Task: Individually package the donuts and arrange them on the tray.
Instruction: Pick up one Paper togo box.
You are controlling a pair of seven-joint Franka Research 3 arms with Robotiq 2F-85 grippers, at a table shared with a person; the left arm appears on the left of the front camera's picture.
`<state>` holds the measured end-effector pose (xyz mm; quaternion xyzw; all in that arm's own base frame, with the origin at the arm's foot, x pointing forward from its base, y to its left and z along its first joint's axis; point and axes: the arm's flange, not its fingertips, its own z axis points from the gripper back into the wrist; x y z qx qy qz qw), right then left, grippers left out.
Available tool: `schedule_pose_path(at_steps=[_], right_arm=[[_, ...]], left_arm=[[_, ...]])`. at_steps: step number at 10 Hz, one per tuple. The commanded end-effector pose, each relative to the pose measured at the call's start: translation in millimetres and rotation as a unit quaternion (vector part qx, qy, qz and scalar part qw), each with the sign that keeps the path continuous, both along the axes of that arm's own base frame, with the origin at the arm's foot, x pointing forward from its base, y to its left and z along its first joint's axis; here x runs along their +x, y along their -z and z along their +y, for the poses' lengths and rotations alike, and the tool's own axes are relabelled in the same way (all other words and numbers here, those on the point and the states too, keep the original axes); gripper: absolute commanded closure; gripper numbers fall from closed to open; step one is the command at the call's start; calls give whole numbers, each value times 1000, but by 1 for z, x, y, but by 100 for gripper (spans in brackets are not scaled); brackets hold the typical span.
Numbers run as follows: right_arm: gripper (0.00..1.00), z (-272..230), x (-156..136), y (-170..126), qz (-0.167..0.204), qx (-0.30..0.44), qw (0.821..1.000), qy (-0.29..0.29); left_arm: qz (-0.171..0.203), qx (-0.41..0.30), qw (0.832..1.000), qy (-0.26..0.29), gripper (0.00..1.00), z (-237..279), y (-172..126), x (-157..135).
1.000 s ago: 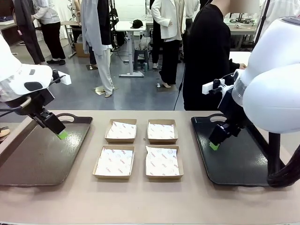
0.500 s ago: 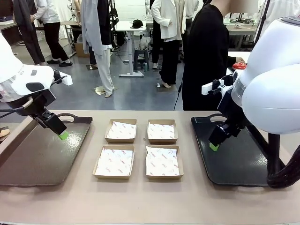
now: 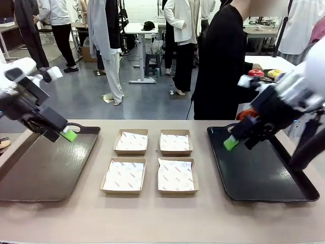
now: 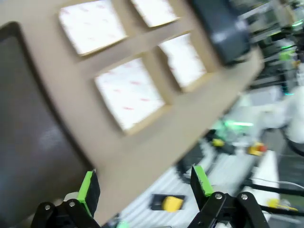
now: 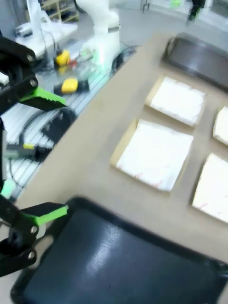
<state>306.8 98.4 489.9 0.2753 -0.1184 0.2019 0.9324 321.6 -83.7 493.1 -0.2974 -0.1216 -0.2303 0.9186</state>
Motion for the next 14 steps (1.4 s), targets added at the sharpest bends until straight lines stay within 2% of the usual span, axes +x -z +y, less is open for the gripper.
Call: schedule_pose_path(at_steps=[1, 3, 4, 5, 6, 8, 10, 14], right_arm=[[0, -63, -27, -1, 27, 178, 981, 70], [0, -103, -47, -3, 39, 253, 962, 95], [0, -122, -53, 1, 56, 269, 955, 108], [0, -134, -58, 6, 74, 271, 953, 116], [0, -152, -64, 15, 85, 271, 950, 130], [0, -190, -79, 35, 122, 296, 940, 118], [0, -227, -89, 49, 115, 343, 924, 124], [0, -263, -102, 61, 128, 383, 908, 115]], left_arm=[[66, -147, 987, 10, 0, 23, 5, 3], [117, -212, 970, -11, 0, 54, 14, 0], [147, -222, 963, -29, 0, 69, 27, 3], [161, -222, 960, -48, 0, 81, 36, 2], [166, -233, 956, -65, 0, 95, 46, 2], [173, -254, 947, -91, 0, 130, 58, -4], [168, -283, 938, -108, 0, 162, 68, -14], [156, -321, 924, -138, 0, 215, 79, -36]])
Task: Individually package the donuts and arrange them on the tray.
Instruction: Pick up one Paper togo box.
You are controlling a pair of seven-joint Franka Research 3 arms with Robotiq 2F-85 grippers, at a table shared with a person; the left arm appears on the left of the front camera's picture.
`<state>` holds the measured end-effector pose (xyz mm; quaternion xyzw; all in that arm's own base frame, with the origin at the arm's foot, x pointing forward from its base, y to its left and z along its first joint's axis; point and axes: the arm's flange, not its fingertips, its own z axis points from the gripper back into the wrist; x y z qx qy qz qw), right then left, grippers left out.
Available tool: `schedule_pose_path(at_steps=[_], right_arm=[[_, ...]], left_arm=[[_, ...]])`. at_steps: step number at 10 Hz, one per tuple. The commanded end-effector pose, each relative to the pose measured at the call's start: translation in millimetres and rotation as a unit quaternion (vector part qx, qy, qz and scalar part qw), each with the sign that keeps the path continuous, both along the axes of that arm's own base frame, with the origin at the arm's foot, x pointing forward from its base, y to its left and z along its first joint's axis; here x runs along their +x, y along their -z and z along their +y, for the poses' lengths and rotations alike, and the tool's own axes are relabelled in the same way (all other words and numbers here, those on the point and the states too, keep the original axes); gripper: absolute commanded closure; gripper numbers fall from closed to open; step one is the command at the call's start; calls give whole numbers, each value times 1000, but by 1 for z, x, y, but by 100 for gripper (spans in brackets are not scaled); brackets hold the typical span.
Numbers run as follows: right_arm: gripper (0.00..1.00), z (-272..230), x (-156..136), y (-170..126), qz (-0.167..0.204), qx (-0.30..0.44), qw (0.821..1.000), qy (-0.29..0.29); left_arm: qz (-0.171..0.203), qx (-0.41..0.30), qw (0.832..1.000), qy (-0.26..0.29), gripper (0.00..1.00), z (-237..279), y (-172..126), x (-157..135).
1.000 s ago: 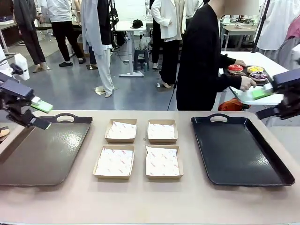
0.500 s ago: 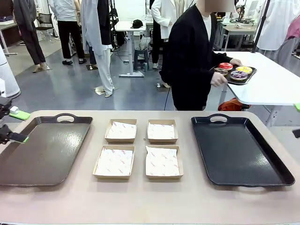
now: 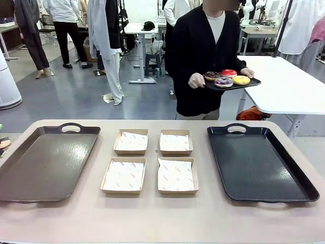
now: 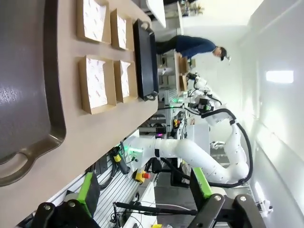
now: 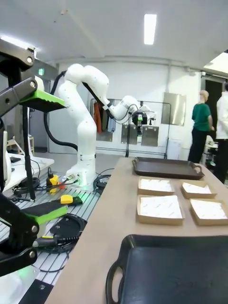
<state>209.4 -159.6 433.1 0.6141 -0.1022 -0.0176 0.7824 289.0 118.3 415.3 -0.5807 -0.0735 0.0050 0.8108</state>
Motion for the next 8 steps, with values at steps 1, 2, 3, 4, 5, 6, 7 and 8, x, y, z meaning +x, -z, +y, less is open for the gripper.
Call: schedule_pose_path(at_steps=[1, 2, 3, 4, 5, 6, 7, 8], right_arm=[[0, -12, -10, 7, -6, 11, 1000, -12], [0, -19, -15, 8, -9, 13, 1000, -13], [0, -24, -22, 8, -6, 16, 1000, -6], [0, -31, -28, 9, -7, 18, 1000, 7], [0, -36, -33, 9, -9, 14, 1000, 12], [0, -40, -39, 8, -14, 15, 1000, 17], [0, -43, -42, 6, -16, 14, 1000, 20], [0, -43, -45, 3, -21, 19, 999, 20]], left_arm=[[-11, -7, 1000, -7, 0, 21, -1, -8], [-13, -2, 1000, -13, 0, 28, -2, -12], [-15, 0, 1000, -21, 0, 36, -5, -19], [-18, 1, 999, -29, 0, 42, -6, -24], [-19, 1, 999, -36, 0, 49, -5, -29], [-21, 0, 999, -46, 0, 56, -5, -33], [-25, 0, 998, -54, 0, 58, -8, -34], [-36, 13, 998, -53, 0, 62, -12, -38]])
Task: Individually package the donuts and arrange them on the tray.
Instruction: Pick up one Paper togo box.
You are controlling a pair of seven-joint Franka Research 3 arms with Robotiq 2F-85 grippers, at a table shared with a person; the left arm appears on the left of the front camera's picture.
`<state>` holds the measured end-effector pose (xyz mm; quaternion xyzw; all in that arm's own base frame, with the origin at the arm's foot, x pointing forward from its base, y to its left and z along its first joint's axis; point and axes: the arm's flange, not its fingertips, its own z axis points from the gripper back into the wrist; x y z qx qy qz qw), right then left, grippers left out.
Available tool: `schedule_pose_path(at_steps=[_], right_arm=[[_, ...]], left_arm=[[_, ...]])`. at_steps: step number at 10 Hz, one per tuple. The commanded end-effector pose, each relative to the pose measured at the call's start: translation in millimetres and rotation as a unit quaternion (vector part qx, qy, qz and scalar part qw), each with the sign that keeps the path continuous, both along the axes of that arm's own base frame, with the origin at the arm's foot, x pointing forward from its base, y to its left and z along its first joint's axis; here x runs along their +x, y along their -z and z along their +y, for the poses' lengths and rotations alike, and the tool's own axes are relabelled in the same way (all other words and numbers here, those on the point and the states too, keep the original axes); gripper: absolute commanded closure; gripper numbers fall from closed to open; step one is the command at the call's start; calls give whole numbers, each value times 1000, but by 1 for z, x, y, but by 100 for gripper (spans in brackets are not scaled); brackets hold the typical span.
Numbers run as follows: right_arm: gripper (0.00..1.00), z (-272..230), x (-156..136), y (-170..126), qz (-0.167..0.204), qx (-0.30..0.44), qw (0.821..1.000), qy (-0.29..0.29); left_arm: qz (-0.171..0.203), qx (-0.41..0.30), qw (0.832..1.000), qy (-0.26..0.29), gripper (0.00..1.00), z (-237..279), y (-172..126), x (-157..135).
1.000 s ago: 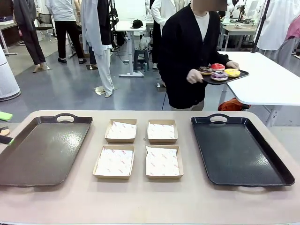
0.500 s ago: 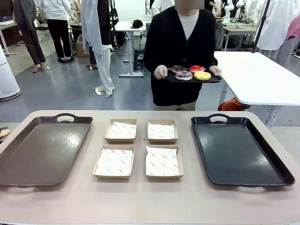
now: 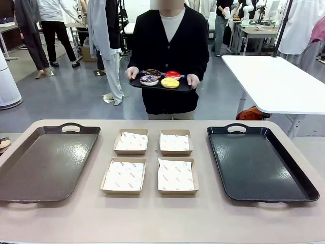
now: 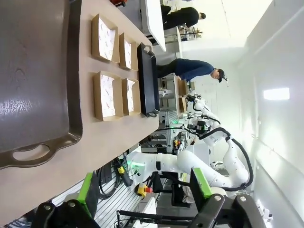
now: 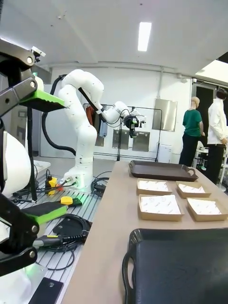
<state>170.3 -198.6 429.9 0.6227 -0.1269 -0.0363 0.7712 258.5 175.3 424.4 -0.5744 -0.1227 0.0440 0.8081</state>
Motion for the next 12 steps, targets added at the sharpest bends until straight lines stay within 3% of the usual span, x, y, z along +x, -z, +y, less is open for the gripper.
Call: schedule_pose_path(at_steps=[1, 2, 12], right_arm=[[0, 3, 3, 2, 4, -1, 1000, -3], [0, 3, 3, 2, 4, -1, 1000, -3], [0, 3, 3, 2, 4, -1, 1000, -3]], left_arm=[[-27, 35, 999, 16, 0, -5, -8, -6], [0, 0, 1000, 0, 0, 0, 0, 0], [0, 0, 1000, 0, 0, 0, 0, 0]])
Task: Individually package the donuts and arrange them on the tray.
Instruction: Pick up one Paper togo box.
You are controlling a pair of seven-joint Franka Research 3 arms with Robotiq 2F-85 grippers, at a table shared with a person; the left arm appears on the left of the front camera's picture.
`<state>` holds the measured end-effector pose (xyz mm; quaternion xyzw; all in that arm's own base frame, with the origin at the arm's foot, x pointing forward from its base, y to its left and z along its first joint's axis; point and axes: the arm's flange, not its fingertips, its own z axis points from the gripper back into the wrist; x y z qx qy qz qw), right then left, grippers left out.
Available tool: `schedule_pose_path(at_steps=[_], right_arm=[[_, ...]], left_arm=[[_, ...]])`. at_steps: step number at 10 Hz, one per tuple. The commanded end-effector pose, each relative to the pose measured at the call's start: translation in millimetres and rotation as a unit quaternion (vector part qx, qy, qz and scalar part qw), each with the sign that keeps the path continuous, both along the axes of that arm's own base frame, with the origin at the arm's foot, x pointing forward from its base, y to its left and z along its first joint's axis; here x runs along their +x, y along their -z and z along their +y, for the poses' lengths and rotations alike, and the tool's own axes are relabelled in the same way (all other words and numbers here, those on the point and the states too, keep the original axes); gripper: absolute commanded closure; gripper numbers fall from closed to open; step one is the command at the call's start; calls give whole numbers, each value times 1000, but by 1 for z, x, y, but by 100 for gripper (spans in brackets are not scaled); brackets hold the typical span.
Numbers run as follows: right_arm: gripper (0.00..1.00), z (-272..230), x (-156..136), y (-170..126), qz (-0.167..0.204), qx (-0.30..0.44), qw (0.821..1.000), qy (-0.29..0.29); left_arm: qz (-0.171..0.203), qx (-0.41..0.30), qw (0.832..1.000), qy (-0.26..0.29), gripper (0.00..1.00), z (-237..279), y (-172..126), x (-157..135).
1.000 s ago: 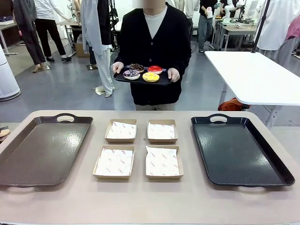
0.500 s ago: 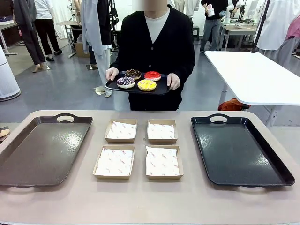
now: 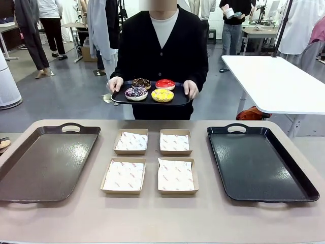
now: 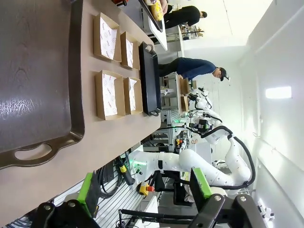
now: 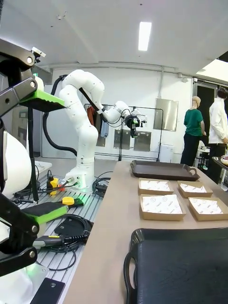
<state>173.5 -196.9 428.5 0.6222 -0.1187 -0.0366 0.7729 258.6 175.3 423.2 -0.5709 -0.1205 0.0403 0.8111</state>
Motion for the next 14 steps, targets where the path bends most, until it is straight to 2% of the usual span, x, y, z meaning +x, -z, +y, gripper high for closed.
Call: schedule_pose_path(at_steps=[1, 14], right_arm=[[0, 1, 0, 1, -2, 0, 1000, 2], [0, 1, 0, 1, -2, 0, 1000, 2]], left_arm=[[0, -5, 1000, -4, 0, 0, -1, 0], [0, -5, 1000, -4, 0, 0, -1, 0]])
